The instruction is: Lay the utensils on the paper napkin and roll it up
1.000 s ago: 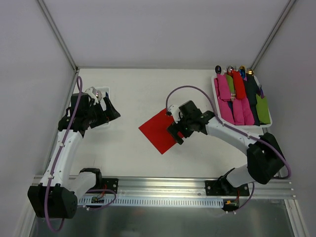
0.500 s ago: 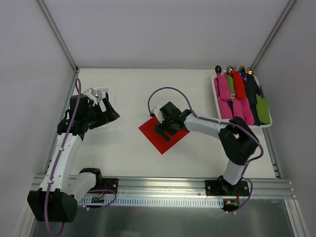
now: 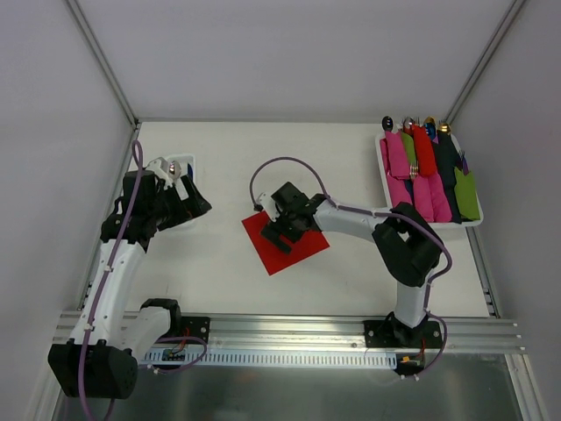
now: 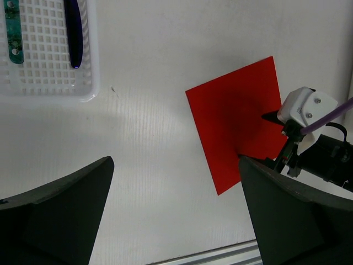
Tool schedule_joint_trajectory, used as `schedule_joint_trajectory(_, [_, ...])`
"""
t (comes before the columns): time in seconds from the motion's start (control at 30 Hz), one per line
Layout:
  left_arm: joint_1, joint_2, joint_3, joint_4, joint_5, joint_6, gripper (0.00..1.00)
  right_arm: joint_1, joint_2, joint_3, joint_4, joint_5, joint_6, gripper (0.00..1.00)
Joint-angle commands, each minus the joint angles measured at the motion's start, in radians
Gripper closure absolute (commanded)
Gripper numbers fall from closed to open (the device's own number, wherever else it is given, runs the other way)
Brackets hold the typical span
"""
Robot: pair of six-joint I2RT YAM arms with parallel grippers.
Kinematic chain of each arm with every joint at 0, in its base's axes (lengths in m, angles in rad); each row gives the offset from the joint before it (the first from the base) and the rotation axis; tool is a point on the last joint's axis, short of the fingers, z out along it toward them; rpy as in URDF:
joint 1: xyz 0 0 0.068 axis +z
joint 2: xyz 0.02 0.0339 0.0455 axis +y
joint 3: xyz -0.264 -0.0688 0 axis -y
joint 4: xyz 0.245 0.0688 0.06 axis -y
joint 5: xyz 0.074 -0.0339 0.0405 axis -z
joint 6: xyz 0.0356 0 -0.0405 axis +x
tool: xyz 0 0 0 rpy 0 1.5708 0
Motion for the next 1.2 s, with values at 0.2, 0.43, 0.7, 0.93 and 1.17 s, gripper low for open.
schedule_joint_trajectory(0.2, [-0.003, 0.125, 0.078, 0.002, -0.036, 0.007, 0.01, 0.018, 0.037, 0.05, -0.062, -0.132, -0.122, 0.07])
schedule_joint_trajectory(0.43, [-0.001, 0.157, 0.098, 0.004, -0.032, -0.002, 0.01, 0.016, 0.075, 0.064, -0.155, -0.217, -0.251, 0.12])
schedule_joint_trajectory(0.7, [-0.001, 0.145, 0.092, 0.002, -0.038, 0.024, 0.01, 0.016, 0.065, 0.087, -0.2, -0.196, -0.394, 0.13])
schedule_joint_trajectory(0.93, [0.037, 0.197, 0.133, 0.002, -0.015, -0.002, 0.01, 0.013, -0.018, 0.171, -0.223, -0.205, -0.279, 0.11])
schedule_joint_trajectory(1.17, [0.125, 0.372, 0.321, -0.038, -0.027, 0.045, 0.13, 0.01, -0.184, 0.271, -0.253, -0.288, -0.17, 0.09])
